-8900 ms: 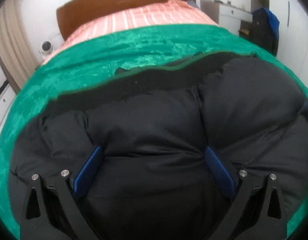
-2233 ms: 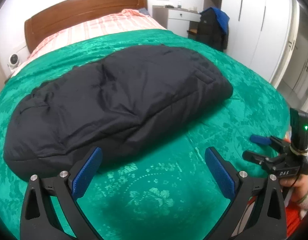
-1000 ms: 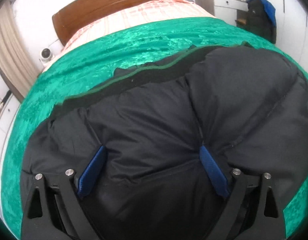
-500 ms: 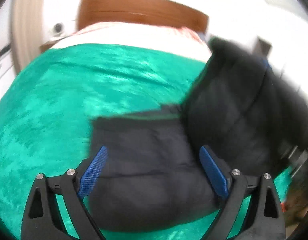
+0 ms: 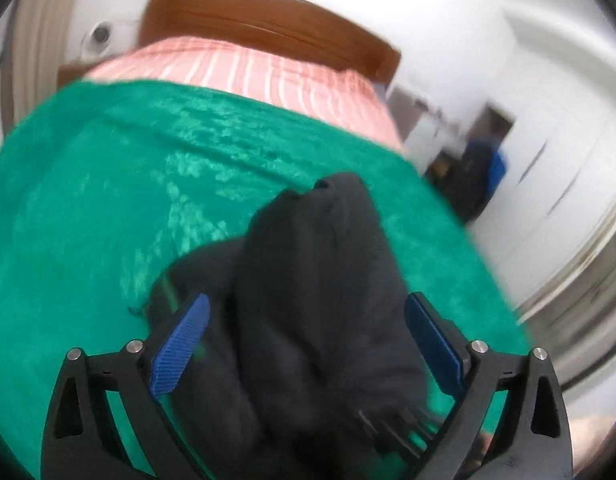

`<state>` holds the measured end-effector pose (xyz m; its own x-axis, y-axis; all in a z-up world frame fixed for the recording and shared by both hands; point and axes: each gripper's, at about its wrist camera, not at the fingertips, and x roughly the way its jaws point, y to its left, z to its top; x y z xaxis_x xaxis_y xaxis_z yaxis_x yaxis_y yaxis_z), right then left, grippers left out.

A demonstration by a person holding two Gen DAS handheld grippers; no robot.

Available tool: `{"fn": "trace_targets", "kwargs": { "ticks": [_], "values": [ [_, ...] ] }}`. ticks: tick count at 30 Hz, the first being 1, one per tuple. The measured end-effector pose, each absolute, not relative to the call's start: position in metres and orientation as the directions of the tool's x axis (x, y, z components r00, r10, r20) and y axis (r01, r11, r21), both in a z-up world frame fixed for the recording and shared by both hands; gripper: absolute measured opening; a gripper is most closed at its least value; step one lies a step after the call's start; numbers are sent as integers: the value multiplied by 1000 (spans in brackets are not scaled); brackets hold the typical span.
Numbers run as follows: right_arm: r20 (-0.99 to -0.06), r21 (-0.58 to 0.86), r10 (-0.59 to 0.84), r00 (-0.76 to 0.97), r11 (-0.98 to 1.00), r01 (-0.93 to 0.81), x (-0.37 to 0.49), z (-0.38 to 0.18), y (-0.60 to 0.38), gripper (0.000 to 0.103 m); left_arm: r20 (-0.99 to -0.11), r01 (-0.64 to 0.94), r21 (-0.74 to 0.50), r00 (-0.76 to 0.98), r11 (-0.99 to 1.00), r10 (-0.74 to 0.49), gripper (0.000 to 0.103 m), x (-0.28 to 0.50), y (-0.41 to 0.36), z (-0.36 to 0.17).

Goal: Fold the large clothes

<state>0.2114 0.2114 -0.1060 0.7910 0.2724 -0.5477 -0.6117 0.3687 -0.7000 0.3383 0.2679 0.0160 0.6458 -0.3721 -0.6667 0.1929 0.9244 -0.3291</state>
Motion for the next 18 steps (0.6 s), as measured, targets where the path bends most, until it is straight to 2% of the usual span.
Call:
{"fn": "trace_targets", "kwargs": {
  "ticks": [1, 2, 3, 4, 6, 8, 9, 12, 15, 17, 18],
  "values": [
    [-555, -687, 300, 776, 361, -630, 202, -103, 206, 47, -718, 171, -247, 629, 954, -299, 98, 352, 254, 7],
    [-576, -655, 330, 747, 361, -664, 196, -97, 200, 60, -773, 129, -174, 596, 976, -217, 99, 369, 247, -10],
    [-609, -599, 361, 706, 374, -708, 191, -88, 193, 68, -795, 110, -173, 572, 979, -205, 99, 375, 250, -20],
    [-641, -509, 409, 650, 408, -758, 186, -73, 180, 74, -800, 91, -199, 559, 976, -216, 99, 378, 257, -28],
    [-652, -311, 503, 567, 505, -805, 186, -38, 142, 78, -788, 31, -291, 559, 956, -258, 99, 374, 280, -43],
    [-618, -172, 536, 575, 621, -765, 205, -13, 102, 93, -786, -2, -331, 553, 944, -275, 99, 370, 296, -56],
    [-607, -130, 517, 604, 684, -717, 224, -6, 86, 94, -791, -23, -343, 546, 939, -276, 99, 365, 305, -64],
    [-667, -29, 430, 608, 801, -598, 293, -13, 62, 94, -800, -58, -364, 531, 929, -280, 100, 359, 316, -82],
    [-801, 73, 411, 435, 788, -611, 346, -71, 78, 93, -811, -61, -341, 524, 938, -260, 100, 358, 316, -98],
    [-812, 162, 435, 390, 809, -566, 359, -99, 75, 103, -824, -58, -317, 511, 947, -245, 101, 355, 313, -110],
    [-808, 178, 441, 390, 814, -553, 361, -108, 75, 103, -824, -59, -324, 507, 944, -251, 102, 357, 311, -117]
  ]
}}
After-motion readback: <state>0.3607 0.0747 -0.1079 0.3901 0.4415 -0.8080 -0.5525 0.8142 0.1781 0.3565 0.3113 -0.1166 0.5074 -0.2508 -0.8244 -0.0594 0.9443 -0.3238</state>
